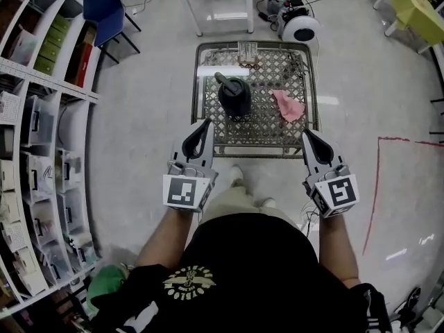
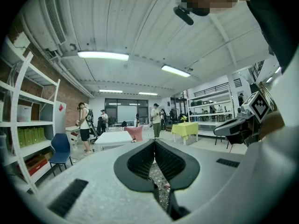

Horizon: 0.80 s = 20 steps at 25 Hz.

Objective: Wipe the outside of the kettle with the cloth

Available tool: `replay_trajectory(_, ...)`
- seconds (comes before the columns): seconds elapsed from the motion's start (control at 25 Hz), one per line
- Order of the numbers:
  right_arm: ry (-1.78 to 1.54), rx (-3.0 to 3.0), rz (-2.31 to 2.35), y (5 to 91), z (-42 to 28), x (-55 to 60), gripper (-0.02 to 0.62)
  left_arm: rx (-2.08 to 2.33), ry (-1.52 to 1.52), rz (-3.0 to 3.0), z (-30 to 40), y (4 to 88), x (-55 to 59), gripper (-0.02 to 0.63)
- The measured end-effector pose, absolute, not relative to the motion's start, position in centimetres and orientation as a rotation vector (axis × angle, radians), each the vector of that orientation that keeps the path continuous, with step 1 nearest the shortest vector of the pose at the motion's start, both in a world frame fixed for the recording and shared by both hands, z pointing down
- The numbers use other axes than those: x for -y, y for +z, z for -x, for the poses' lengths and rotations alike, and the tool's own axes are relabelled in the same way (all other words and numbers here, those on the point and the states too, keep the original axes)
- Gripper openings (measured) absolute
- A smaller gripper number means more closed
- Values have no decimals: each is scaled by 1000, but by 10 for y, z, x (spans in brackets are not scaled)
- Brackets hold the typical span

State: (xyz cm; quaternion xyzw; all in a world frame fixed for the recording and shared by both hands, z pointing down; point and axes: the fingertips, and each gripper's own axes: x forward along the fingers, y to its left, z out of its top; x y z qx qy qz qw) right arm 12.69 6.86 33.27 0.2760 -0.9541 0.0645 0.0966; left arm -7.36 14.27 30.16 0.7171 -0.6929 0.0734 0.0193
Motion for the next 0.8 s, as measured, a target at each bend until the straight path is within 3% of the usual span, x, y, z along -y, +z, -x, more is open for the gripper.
replay_trajectory(0.8,131,2698,-985,323,-65,-37,11,1933,169,-2360,147,328,-71,9)
